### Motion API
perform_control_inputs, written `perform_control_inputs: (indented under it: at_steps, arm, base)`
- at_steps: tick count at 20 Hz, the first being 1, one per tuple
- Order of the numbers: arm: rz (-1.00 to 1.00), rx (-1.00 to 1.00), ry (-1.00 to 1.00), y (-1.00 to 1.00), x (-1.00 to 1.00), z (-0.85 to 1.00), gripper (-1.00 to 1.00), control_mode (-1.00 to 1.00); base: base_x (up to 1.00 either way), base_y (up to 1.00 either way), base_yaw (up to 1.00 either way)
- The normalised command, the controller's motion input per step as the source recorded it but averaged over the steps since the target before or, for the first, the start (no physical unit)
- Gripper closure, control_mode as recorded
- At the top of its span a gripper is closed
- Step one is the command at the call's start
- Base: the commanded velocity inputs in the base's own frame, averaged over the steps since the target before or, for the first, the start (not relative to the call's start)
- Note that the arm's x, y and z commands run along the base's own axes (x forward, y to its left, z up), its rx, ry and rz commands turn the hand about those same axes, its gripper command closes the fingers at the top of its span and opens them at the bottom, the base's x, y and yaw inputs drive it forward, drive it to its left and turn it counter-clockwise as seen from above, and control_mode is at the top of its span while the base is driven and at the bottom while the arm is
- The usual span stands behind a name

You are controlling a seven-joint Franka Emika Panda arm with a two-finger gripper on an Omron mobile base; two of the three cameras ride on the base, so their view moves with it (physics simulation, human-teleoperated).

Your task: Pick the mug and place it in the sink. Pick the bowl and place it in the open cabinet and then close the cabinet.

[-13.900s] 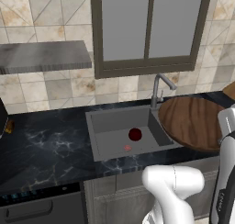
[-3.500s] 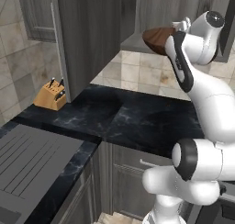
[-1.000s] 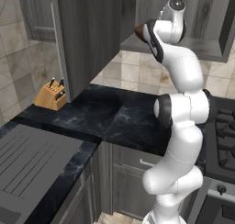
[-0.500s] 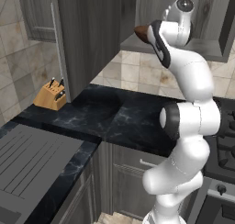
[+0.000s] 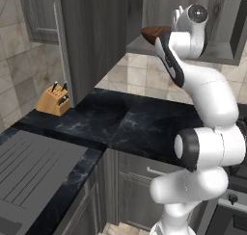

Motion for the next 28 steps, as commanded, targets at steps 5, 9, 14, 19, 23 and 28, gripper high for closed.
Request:
perform_control_inputs:
  at_steps: [5, 9, 14, 19, 23, 28]
  arm:
    - [0.0, -0.04, -0.01, 0.17, -0.91, 0.37, -1.0, -1.0]
    - [-0.01, -0.01, 0.0, 0.12, -1.0, 0.2, -1.0, -1.0]
    - [0.0, -0.07, 0.0, 0.33, -1.0, 0.08, -1.0, -1.0]
    - [0.0, -0.08, 0.0, 0.44, -1.0, 0.27, -1.0, -1.0]
    - [0.01, -0.01, 0.0, 0.19, -1.0, 0.47, -1.0, -1.0]
    - [0.04, -0.04, 0.0, 0.31, -1.0, 0.31, -1.0, -1.0]
  base:
    - [0.0, 0.0, 0.0]
    - [0.0, 0.0, 0.0]
    - [0.0, 0.0, 0.0]
    - [0.0, 0.0, 0.0]
    - [0.0, 0.0, 0.0]
    - [0.0, 0.0, 0.0]
